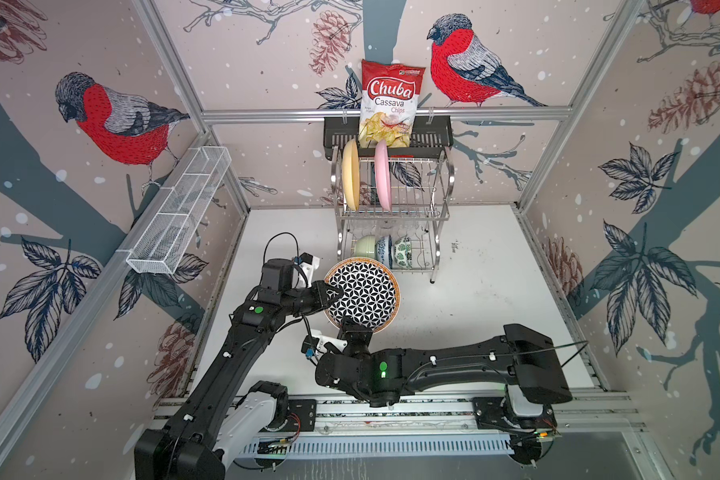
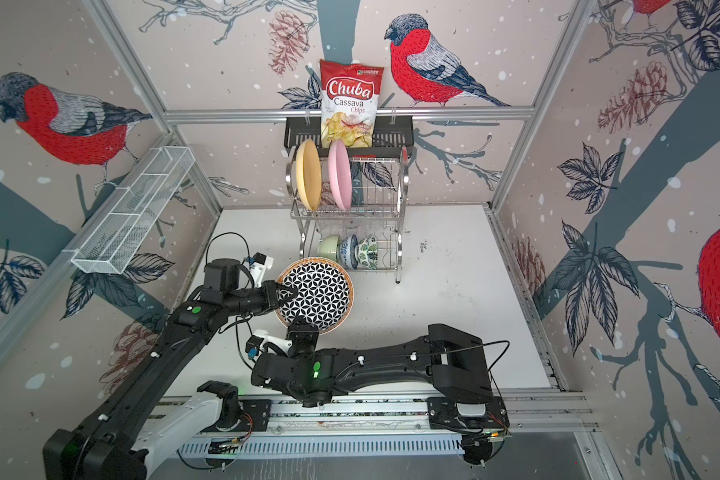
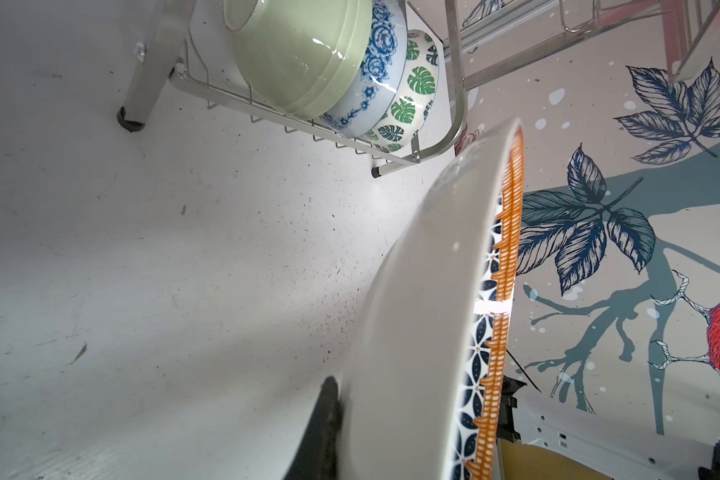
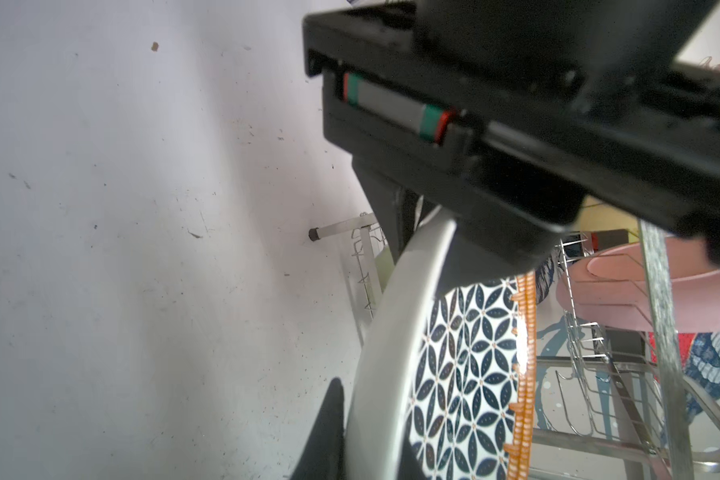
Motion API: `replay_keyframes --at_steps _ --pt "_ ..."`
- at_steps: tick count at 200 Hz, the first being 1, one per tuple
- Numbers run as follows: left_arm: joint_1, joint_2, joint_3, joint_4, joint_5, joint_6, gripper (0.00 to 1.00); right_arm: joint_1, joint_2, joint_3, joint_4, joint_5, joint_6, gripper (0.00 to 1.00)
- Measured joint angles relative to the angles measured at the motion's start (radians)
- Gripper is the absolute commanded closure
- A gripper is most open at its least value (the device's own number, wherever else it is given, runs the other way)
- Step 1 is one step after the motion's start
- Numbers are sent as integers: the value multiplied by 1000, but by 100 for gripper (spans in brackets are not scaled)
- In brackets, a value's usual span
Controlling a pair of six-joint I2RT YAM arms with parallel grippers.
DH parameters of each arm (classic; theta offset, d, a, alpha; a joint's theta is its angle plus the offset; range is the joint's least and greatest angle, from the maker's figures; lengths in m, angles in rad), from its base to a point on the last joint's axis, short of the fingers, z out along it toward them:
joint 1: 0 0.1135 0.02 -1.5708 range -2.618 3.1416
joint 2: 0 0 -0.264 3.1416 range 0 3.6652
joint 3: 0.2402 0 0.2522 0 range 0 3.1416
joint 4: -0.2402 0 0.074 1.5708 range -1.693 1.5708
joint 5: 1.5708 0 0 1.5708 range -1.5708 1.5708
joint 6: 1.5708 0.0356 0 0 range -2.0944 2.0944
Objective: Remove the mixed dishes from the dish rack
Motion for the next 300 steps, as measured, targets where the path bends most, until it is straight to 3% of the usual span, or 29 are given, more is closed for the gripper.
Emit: replay_keyframes --at_steps 56,90,129,165,221,255,272,300 --pt "-6 -11 -18 -26 8 5 100 -1 -32 0 11 -159 170 40" --pt "-6 6 -27 -19 13 -3 100 -8 -82 -14 6 -349 294 34" --pt "-6 20 -63 15 12 -28 100 -110 -240 -122 65 -711 464 36" --pt "-6 28 -69 42 12 -31 100 -323 -470 -311 192 -974 658 48" --pt "-4 29 -95 95 16 -32 100 -613 -683 -476 185 -1030 893 50" --pt "-4 42 -97 122 37 -39 100 -673 -706 -528 129 -1041 953 50" --pt "-4 45 -97 124 43 -39 100 -678 -689 -537 115 -1063 971 54" --pt "-4 47 -97 140 55 -40 100 -680 -633 -539 112 -1120 996 72"
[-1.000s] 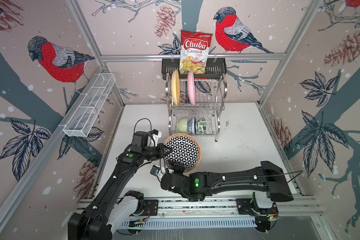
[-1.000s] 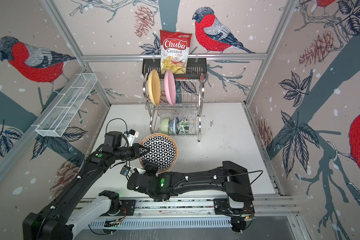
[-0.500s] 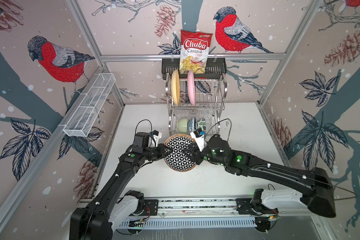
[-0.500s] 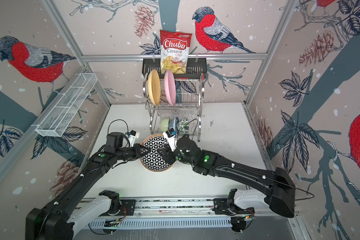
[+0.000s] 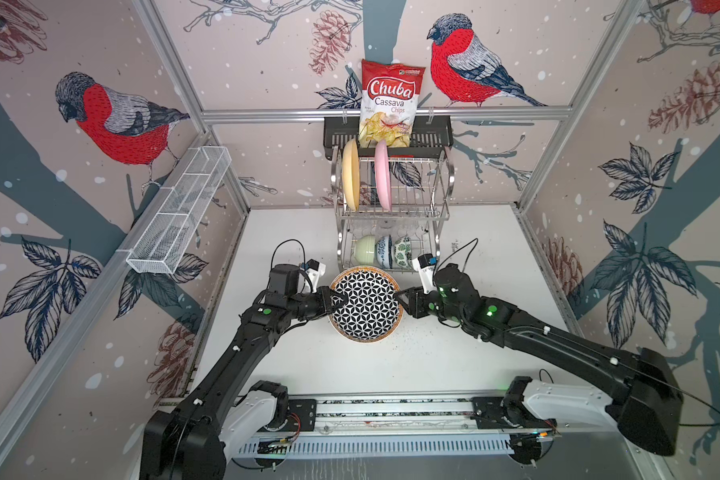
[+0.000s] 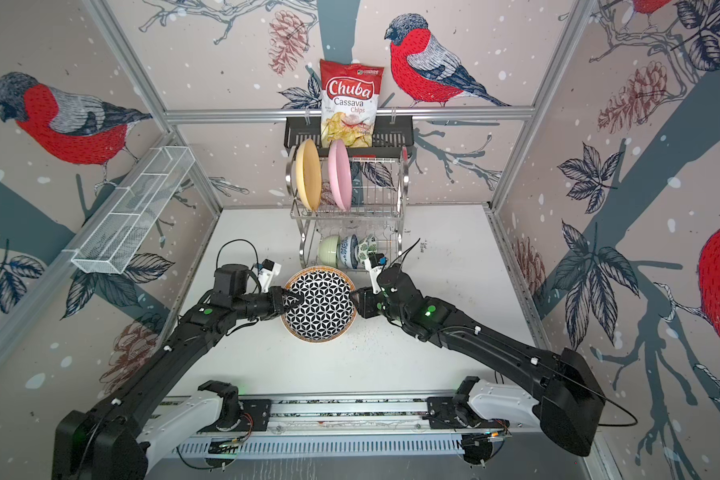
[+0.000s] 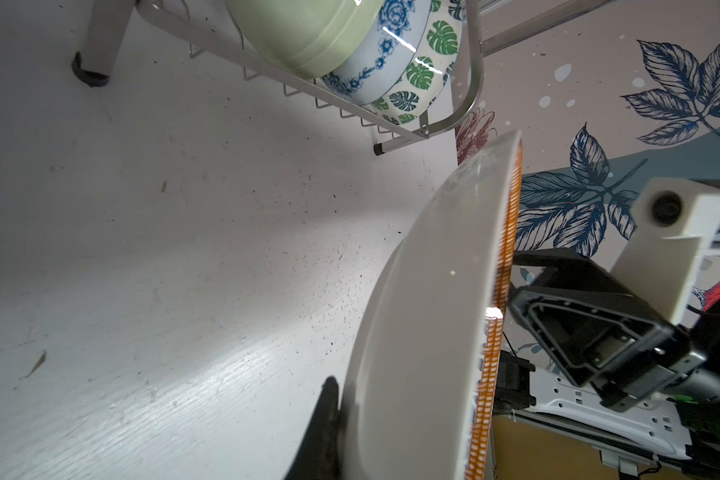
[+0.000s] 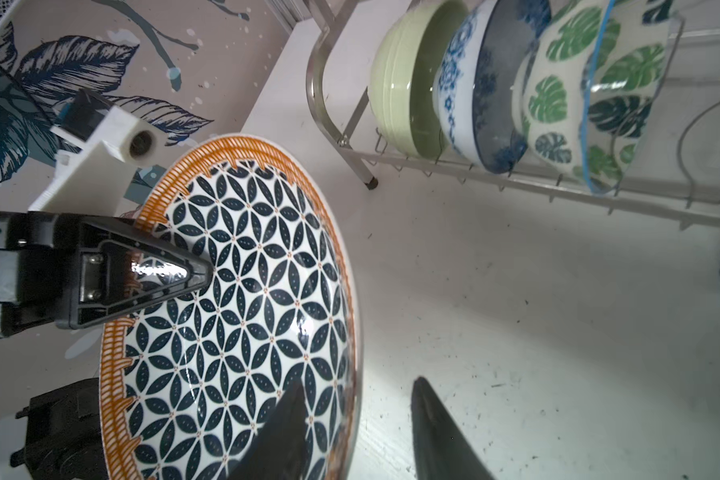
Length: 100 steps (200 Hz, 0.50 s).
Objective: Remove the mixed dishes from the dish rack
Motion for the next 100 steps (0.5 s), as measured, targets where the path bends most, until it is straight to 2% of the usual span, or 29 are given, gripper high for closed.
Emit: replay_keyframes --at_steps 28,52,74,100 --pt "0 3 -15 13 -1 0 100 1 40 -13 37 -55 29 88" --pt "-6 3 -43 36 -1 19 100 -4 55 -27 75 -36 113 100" --pt "-49 1 -71 51 -31 0 100 -2 56 -52 77 -38 132 100" --pt "-176 3 -92 50 -169 -29 100 -2 56 -94 51 -34 154 100"
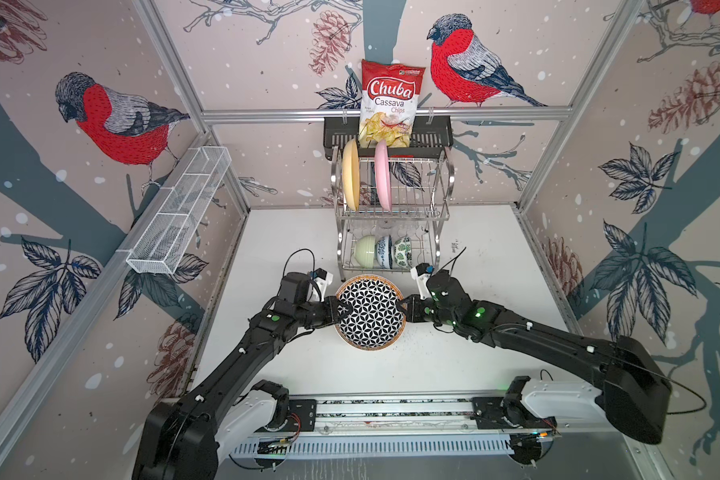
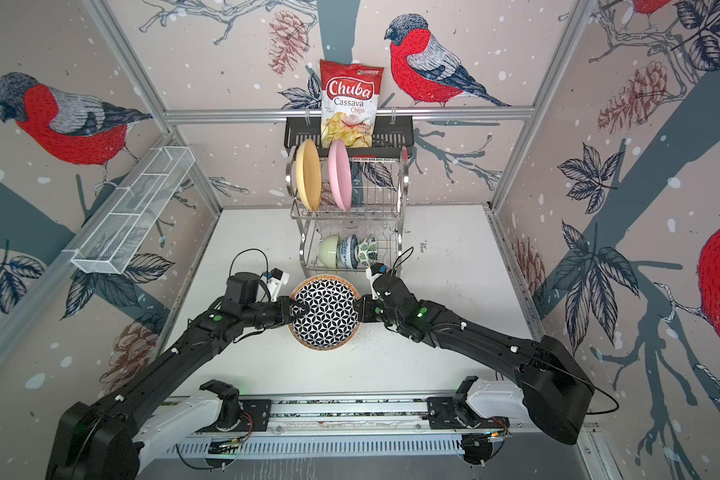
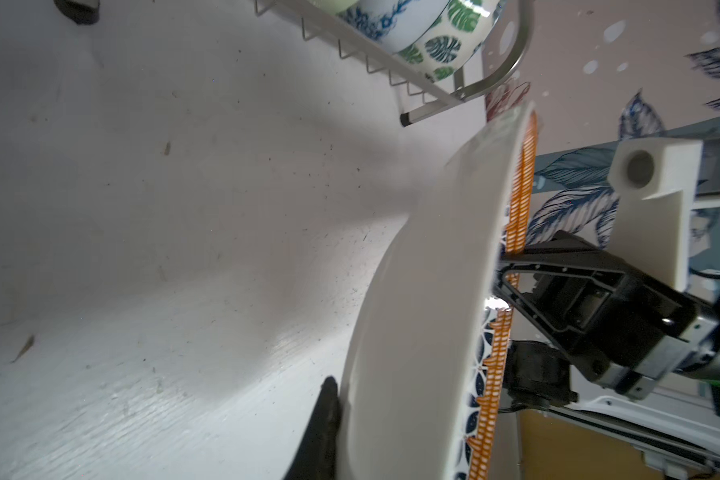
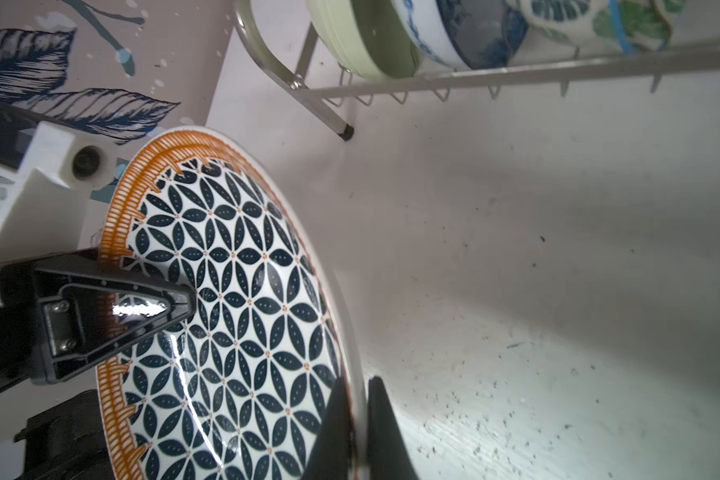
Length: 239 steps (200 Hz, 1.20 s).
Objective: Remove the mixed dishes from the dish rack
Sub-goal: 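Lower the patterned plate flat onto the table with both grippers and release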
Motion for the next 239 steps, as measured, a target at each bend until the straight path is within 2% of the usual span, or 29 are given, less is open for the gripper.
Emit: replay_keyframes --at_steps 25,100,142,181,239 --pt "-63 -1 -51 32 -53 -39 100 10 -9 -49 -11 0 22 100" --pt "-104 35 -189 209 -57 -108 100 66 -40 -165 31 37 117 100" --pt "-108 130 -207 338 -71 -119 100 57 -34 -182 33 69 133 100" --pt "-110 224 -210 375 -107 -111 100 45 -3 -210 69 77 137 100" --pt "-111 386 -188 444 -77 -99 99 43 80 -218 95 99 163 100"
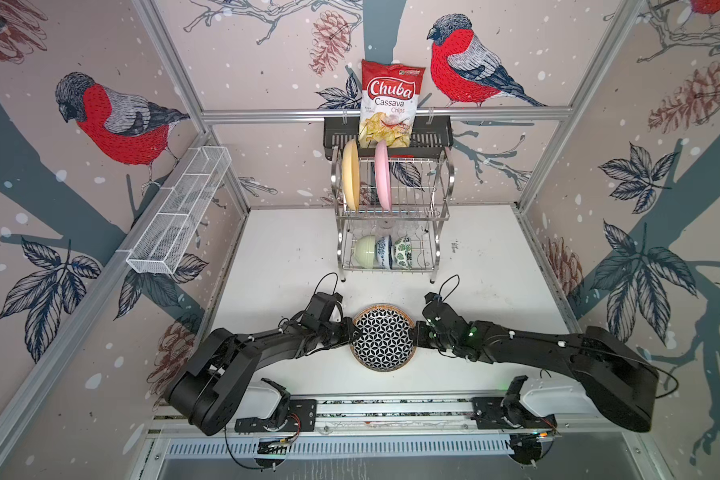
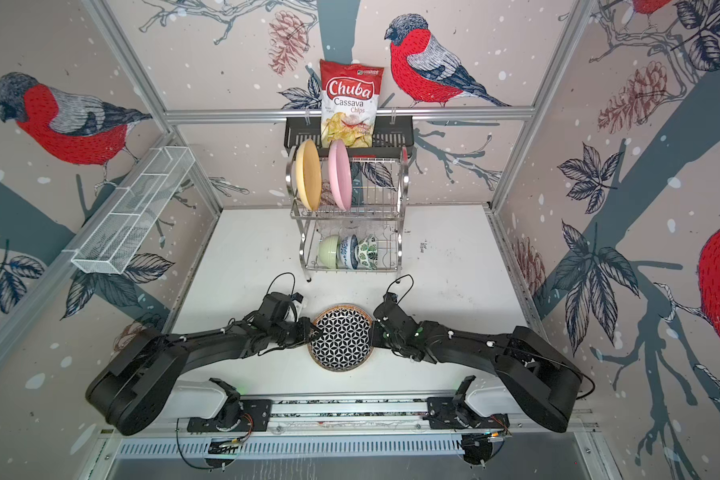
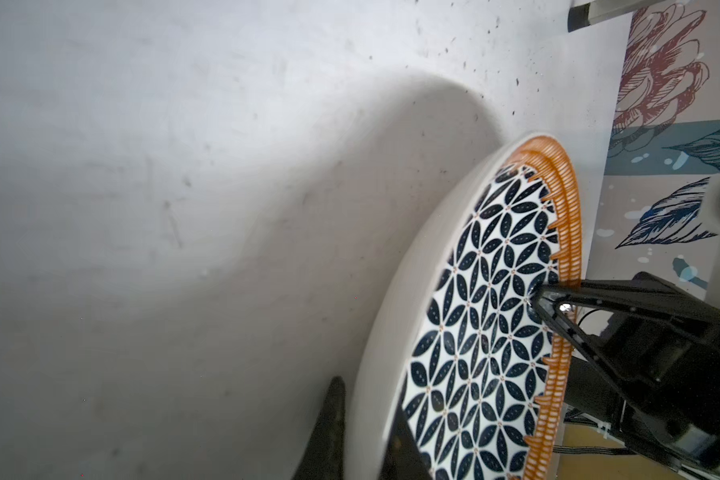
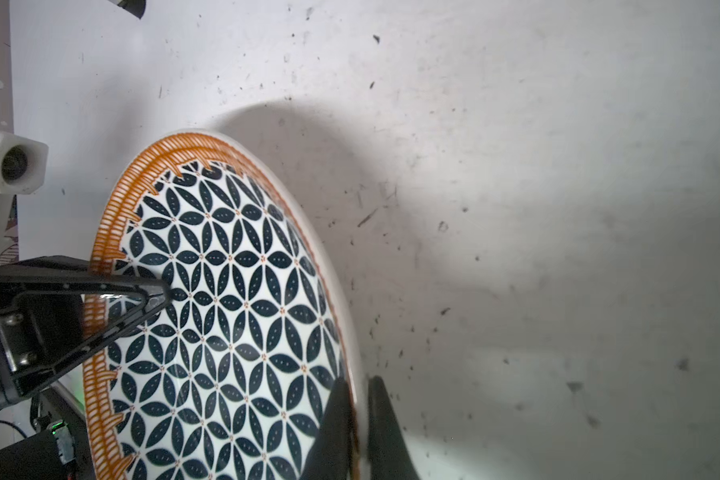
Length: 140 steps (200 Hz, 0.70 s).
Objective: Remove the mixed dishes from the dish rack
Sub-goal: 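Lower the patterned plate flat onto the table with both grippers and release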
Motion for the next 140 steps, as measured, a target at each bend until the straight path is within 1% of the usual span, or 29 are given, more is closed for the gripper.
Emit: replay_keyframes --at_steps 48,89,96,112,123,140 --pt "0 13 1 35 -13 6 73 -4 20 -6 40 20 0 100" --pt "0 10 7 60 -19 10 56 -5 41 -6 79 25 0 100" --pt "0 10 7 67 -20 15 54 -5 41 -6 83 26 0 98" --pt "0 5 7 74 -25 17 51 -5 41 -6 90 27 0 87" --pt "-1 -3 7 66 -34 17 50 -4 40 -7 92 26 -1 82" --pt "-2 -26 7 37 -50 17 49 -4 30 -10 92 22 -5 81"
